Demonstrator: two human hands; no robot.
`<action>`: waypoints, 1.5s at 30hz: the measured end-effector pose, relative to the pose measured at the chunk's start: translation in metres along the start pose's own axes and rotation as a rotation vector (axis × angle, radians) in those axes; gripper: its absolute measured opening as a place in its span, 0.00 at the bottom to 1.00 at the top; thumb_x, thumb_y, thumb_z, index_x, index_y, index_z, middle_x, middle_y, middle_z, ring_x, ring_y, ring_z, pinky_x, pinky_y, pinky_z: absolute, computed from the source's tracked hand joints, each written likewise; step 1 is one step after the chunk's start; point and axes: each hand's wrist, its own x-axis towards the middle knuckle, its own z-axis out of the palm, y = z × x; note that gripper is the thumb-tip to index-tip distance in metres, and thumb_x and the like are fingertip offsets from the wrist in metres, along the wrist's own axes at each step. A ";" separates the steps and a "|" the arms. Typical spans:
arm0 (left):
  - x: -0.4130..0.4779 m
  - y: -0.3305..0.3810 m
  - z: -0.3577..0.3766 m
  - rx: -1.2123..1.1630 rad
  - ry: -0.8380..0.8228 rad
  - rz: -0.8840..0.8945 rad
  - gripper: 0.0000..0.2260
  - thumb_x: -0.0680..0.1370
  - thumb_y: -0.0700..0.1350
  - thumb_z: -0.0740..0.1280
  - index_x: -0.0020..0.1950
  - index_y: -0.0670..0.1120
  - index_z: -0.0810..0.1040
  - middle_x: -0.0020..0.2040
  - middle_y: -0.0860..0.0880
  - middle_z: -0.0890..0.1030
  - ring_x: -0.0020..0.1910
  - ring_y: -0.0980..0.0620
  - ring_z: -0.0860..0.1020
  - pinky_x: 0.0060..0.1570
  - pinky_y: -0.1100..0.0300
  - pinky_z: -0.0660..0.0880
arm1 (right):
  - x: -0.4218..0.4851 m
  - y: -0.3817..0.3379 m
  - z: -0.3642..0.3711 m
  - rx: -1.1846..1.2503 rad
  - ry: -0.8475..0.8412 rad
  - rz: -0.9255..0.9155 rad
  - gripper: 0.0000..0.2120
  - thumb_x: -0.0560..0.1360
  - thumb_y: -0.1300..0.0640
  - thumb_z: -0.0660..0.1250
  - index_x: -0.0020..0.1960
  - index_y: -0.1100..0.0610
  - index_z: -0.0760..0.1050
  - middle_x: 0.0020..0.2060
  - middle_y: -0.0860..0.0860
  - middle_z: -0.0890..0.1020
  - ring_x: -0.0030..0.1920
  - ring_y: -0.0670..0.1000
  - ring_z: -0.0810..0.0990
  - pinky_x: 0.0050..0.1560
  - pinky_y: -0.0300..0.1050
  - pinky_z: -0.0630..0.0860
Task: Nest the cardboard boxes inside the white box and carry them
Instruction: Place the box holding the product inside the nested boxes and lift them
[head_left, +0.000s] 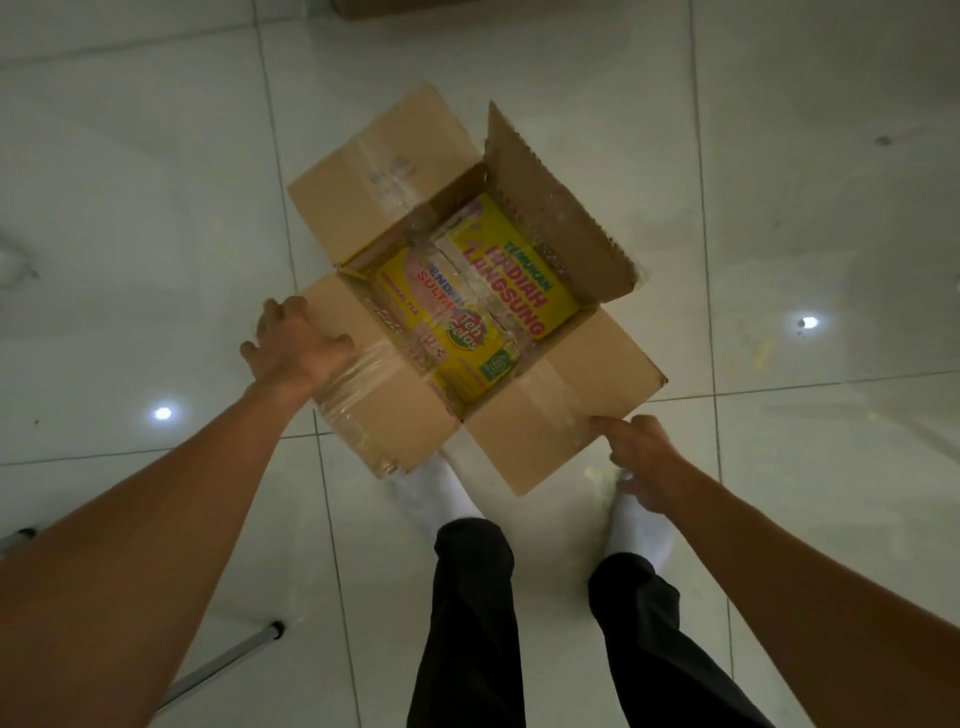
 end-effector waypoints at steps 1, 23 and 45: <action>0.003 -0.001 -0.001 0.002 -0.009 -0.009 0.33 0.69 0.53 0.68 0.70 0.44 0.62 0.73 0.41 0.62 0.69 0.39 0.63 0.66 0.42 0.59 | 0.001 -0.002 0.002 0.033 -0.074 0.026 0.24 0.71 0.54 0.70 0.63 0.58 0.66 0.45 0.53 0.72 0.43 0.53 0.71 0.54 0.56 0.67; 0.020 -0.003 0.003 -0.350 0.016 -0.098 0.42 0.66 0.54 0.73 0.73 0.45 0.57 0.71 0.43 0.66 0.68 0.41 0.66 0.66 0.45 0.64 | 0.005 -0.097 0.007 -0.121 0.244 -0.693 0.10 0.72 0.61 0.62 0.51 0.52 0.74 0.41 0.51 0.79 0.39 0.50 0.77 0.37 0.42 0.76; -0.047 0.020 -0.100 -0.610 0.270 0.296 0.21 0.76 0.44 0.67 0.26 0.46 0.62 0.23 0.50 0.66 0.22 0.56 0.64 0.23 0.70 0.61 | -0.100 -0.147 -0.006 -0.369 0.338 -0.849 0.04 0.73 0.61 0.60 0.41 0.56 0.73 0.35 0.54 0.78 0.35 0.57 0.76 0.34 0.46 0.75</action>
